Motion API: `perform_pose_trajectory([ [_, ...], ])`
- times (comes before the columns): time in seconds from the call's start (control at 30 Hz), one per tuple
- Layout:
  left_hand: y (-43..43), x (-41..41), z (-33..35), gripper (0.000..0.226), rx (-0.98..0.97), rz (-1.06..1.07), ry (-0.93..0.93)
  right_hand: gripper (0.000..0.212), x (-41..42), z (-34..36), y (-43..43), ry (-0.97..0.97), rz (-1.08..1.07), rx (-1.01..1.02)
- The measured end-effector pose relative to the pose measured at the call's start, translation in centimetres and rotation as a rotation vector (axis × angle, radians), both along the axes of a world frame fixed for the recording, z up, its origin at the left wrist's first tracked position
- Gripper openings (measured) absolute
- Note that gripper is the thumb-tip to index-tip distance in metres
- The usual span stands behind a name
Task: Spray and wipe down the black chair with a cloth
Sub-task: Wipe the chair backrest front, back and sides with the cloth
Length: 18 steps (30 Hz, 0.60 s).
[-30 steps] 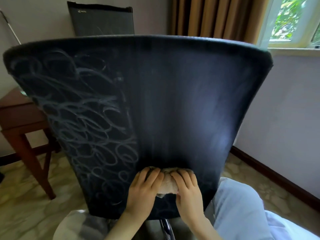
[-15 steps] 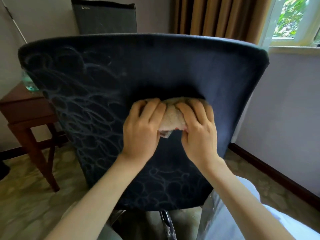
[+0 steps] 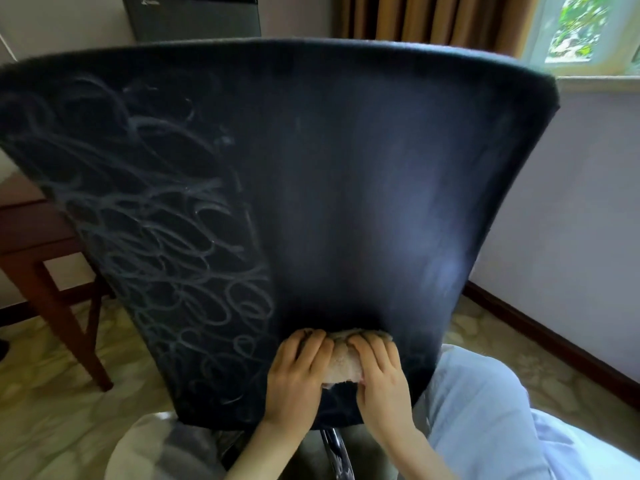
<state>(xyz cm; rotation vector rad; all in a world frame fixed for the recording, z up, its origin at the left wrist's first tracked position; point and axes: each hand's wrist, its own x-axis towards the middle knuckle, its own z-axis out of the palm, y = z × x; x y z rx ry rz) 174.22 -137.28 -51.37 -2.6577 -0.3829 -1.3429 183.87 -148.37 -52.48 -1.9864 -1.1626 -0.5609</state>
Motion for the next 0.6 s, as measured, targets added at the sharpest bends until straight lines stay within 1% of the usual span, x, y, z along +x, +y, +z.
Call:
perform_pose_trajectory([
  [0.03, -0.3, -0.3, 0.2, 0.025, -0.036, -0.014, 0.029, 0.072, -0.1, 0.1, -0.4, 0.016, 0.013, -0.037],
  [0.07, -0.6, -0.5, 0.7, 0.036, -0.082, -0.029, 0.053, 0.075, -0.1, 0.4, -0.9, 0.021, 0.024, -0.055],
  [0.1, -1.1, -0.7, 1.6, 0.044, -0.121, -0.040, 0.062, 0.074, -0.1, 1.2, -1.5, 0.015, 0.029, -0.046],
  [0.13, -1.5, -0.7, 2.9, 0.048, -0.136, -0.048, 0.050, 0.072, 0.0, 2.2, -2.1, 0.001, 0.029, -0.014],
  [0.2, -2.8, -0.3, 6.5, 0.042, -0.100, -0.075, -0.026, 0.064, 0.5, 5.5, -3.3, -0.043, 0.002, 0.093],
  [0.3, -5.0, 1.2, 13.2, 0.031, -0.004, -0.094, -0.149, 0.059, 2.1, 12.1, -5.6, -0.143, -0.029, 0.224],
  [0.43, -6.8, 4.6, 19.9, 0.030, 0.086, -0.102, -0.219, 0.044, 6.1, 19.0, -7.6, -0.278, -0.070, 0.273],
  [0.53, -6.6, 6.8, 20.4, 0.025, 0.133, -0.080, -0.252, 0.034, 7.9, 19.7, -7.2, -0.316, -0.095, 0.303],
  [0.6, -5.9, 7.4, 18.5, 0.021, 0.192, -0.078, -0.276, 0.036, 8.3, 18.0, -6.4, -0.286, -0.097, 0.310],
])
